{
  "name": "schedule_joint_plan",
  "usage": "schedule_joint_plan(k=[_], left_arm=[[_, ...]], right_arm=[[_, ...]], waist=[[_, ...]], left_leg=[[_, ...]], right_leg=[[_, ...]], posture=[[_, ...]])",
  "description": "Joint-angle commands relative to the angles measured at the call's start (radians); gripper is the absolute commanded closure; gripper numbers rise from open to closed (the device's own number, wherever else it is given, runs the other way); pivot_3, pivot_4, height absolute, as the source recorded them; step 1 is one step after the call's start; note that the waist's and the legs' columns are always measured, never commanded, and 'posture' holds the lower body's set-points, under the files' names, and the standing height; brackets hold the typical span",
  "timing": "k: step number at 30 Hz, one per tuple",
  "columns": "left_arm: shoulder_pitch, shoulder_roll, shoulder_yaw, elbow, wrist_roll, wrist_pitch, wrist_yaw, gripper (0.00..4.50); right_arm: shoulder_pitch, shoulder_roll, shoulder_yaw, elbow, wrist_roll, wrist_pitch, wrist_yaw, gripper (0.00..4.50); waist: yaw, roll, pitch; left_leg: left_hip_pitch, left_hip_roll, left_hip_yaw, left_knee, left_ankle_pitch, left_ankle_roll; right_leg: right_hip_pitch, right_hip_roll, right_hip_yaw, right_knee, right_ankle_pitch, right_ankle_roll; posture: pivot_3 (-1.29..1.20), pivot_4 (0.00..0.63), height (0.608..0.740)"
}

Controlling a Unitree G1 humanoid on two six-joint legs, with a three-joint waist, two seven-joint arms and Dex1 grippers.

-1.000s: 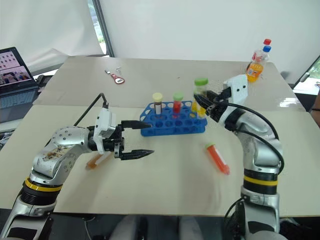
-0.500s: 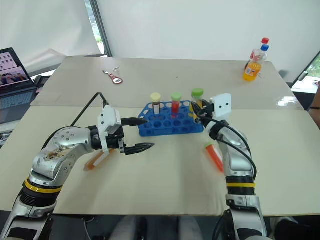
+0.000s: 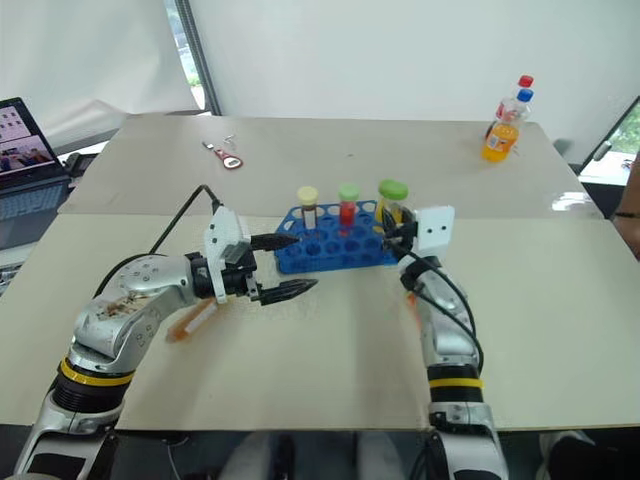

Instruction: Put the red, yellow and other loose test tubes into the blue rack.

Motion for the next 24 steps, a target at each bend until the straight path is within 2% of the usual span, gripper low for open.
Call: schedule_joint_plan(k=[1, 2, 4, 10, 12, 15, 19, 24], left_arm=[[-0.027, -0.005, 0.010, -0.032, -0.008, 0.011, 0.016, 0.00], [-0.029, -0.006, 0.009, -0.032, -0.009, 0.013, 0.019, 0.00], [-0.036, -0.011, 0.009, -0.026, -0.008, 0.015, 0.024, 0.00], [-0.044, -0.031, 0.005, -0.024, -0.009, 0.021, 0.044, 0.00], [-0.046, -0.038, 0.004, -0.020, -0.010, 0.021, 0.048, 0.00], [-0.052, -0.039, 0.000, 0.004, 0.004, 0.003, 0.040, 0.00], [-0.054, -0.025, -0.006, 0.038, 0.027, -0.026, 0.019, 0.00], [-0.053, 0.010, -0.023, 0.060, 0.048, -0.070, -0.048, 0.00]], right_arm=[[0.011, 0.025, -0.003, 0.005, 0.006, -0.059, -0.028, 3.57], [0.014, 0.026, -0.005, 0.008, -0.001, -0.065, -0.042, 2.77], [0.017, 0.019, -0.003, 0.013, -0.007, -0.064, -0.046, 2.27], [0.056, -0.049, 0.016, -0.066, -0.022, 0.020, -0.025, 0.22], [0.082, -0.083, 0.016, -0.120, -0.034, 0.056, -0.027, 0.22], [0.166, -0.161, 0.026, -0.296, -0.040, 0.210, -0.004, 0.22], [0.293, -0.343, -0.007, -0.642, 0.073, 0.565, 0.107, 0.22], [0.287, -0.549, -0.037, -0.804, 0.159, 0.950, 0.166, 0.22]], waist=[[-0.007, 0.000, 0.000], [-0.009, 0.000, 0.000], [-0.013, 0.000, 0.000], [-0.011, 0.000, 0.000], [-0.009, 0.000, 0.000], [-0.006, 0.000, 0.000], [0.007, 0.000, 0.000], [0.011, 0.000, 0.000]], left_leg=[[0.000, 0.000, 0.000, 0.000, 0.000, 0.000], [0.000, 0.000, -0.001, 0.000, 0.000, 0.000], [0.000, 0.000, -0.001, -0.001, 0.000, 0.000], [-0.001, 0.000, -0.001, -0.001, 0.000, 0.000], [-0.001, 0.000, -0.001, -0.001, 0.000, 0.000], [-0.001, -0.001, -0.002, -0.001, 0.000, 0.000], [-0.001, -0.001, -0.002, -0.001, 0.000, 0.000], [0.000, -0.001, -0.001, 0.001, 0.000, 0.000]], right_leg=[[0.000, 0.000, 0.000, 0.000, 0.000, 0.000], [0.000, 0.000, 0.000, 0.002, 0.000, 0.000], [0.000, 0.000, 0.000, 0.003, 0.000, 0.000], [0.000, -0.001, 0.000, 0.003, 0.000, 0.000], [0.000, -0.001, 0.000, 0.003, 0.000, 0.000], [0.000, -0.001, 0.000, 0.002, 0.000, 0.000], [0.000, 0.000, 0.000, -0.002, 0.000, 0.000], [0.001, 0.000, 0.000, -0.002, 0.000, 0.000]], posture=[[0.00, 0.150, 0.740], [0.00, 0.150, 0.740], [0.00, 0.150, 0.740], [0.00, 0.150, 0.740], [0.00, 0.150, 0.740], [0.00, 0.150, 0.740], [0.00, 0.150, 0.740], [0.00, 0.150, 0.740]])
